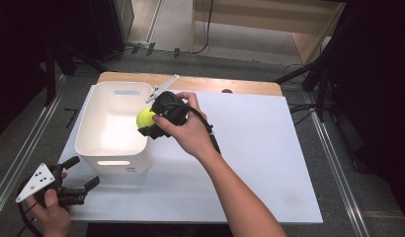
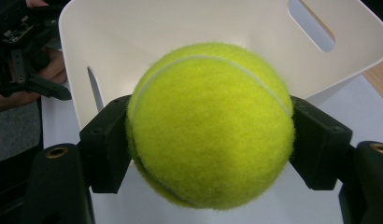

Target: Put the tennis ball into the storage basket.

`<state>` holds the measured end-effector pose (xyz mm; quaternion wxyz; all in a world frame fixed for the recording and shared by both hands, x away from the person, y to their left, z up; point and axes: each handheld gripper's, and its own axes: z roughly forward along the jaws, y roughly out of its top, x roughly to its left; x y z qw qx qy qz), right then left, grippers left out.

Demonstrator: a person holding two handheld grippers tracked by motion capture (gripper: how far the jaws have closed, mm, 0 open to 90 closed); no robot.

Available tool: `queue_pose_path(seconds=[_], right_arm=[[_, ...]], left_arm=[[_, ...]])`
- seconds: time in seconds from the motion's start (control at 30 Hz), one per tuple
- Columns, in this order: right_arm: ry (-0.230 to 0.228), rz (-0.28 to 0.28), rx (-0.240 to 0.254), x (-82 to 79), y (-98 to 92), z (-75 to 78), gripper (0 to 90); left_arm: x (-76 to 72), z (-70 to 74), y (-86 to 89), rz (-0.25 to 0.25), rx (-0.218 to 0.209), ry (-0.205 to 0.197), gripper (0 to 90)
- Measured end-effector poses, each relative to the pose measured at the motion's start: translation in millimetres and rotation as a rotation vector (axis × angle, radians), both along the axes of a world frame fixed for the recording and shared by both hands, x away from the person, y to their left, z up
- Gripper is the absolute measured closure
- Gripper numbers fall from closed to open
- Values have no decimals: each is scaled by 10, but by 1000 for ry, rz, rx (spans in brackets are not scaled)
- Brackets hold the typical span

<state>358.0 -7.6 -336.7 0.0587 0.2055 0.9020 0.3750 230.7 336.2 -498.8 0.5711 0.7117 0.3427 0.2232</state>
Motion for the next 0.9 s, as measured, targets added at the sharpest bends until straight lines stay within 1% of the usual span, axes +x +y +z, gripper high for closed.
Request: queue_pose_path(seconds=[0.2, 0.23, 0.5, 0.57, 0.67, 0.7, 0.83, 0.9], right_arm=[[-6, 24, 1, -8, 92, -3, 228], [-4, 31, -1, -18, 134, -8, 228], [1, 57, -4, -36, 279, -60, 227], [1, 72, -8, -41, 333, -83, 227], [3, 78, -18, -44, 370, -102, 227], [-3, 88, -18, -34, 378, -113, 227], [11, 95, -29, -30, 394, -147, 226], [8, 104, -36, -22, 404, -172, 226]], left_arm=[[0, 0, -2, 0, -2, 0, 0], [0, 0, -1, 0, -2, 0, 0], [1, 0, 2, 0, -5, 0, 0], [0, 0, 2, 0, -5, 1, 0], [0, 0, 4, 0, -4, 1, 0], [0, 0, 4, -1, -4, 1, 0], [0, 0, 4, -1, -4, 1, 0], [0, 1, 5, -1, -3, 2, 0]])
